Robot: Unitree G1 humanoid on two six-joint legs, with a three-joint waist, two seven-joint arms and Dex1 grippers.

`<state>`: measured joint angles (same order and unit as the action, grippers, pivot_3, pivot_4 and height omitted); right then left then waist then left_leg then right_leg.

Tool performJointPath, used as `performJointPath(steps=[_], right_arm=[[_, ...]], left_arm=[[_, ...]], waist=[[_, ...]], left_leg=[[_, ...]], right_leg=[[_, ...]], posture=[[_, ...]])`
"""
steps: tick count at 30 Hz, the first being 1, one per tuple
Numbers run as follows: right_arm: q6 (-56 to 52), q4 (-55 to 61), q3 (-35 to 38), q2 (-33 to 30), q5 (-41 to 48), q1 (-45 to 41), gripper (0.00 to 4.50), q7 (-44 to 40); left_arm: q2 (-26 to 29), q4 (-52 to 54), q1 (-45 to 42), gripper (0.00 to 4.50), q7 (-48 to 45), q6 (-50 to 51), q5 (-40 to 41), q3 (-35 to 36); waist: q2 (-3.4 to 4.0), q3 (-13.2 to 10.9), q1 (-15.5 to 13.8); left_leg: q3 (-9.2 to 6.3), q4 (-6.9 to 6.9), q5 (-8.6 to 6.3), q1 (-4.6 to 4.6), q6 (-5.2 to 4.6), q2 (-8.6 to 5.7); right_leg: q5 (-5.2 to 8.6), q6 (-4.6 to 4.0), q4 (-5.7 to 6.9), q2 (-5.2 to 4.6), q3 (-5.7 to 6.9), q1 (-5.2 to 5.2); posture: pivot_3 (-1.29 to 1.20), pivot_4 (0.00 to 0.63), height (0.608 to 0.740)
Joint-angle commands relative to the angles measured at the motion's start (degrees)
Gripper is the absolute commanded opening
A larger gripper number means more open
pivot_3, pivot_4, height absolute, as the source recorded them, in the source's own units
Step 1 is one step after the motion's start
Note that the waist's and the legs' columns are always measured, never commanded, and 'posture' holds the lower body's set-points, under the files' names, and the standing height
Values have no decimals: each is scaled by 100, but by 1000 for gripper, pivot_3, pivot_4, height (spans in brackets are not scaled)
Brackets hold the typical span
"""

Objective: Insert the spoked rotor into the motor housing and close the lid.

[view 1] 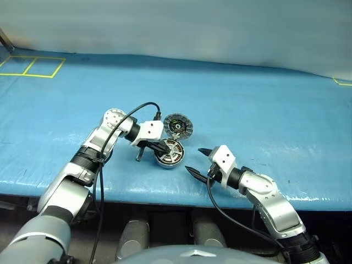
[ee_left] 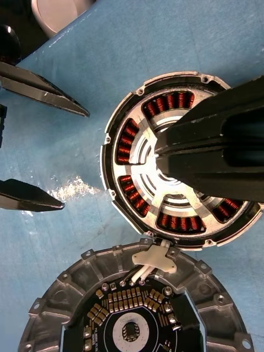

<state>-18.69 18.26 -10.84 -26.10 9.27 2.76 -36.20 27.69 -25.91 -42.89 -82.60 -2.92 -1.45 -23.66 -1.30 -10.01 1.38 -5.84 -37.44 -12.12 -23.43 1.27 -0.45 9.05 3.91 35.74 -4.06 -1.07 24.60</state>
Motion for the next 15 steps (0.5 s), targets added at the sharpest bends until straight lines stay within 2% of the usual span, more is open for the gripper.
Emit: performJointPath(steps=[1,15], right_arm=[[166,121,15,65,-22,-44,4159,48],[177,52,-12,73,-100,-97,4159,6]], left_arm=[[36,55,182,15,-10,107,-141,-151],[18,260,473,15,422,271,140,374]], waist=[[1,1,1],[4,2,1]], left_leg=[[0,0,0,2,0,0],[0,6,0,5,0,1]], right_leg=[[0,0,0,0,0,-1],[2,-3,-1,0,1,-2]], posture=[[0,150,740],[0,150,740]])
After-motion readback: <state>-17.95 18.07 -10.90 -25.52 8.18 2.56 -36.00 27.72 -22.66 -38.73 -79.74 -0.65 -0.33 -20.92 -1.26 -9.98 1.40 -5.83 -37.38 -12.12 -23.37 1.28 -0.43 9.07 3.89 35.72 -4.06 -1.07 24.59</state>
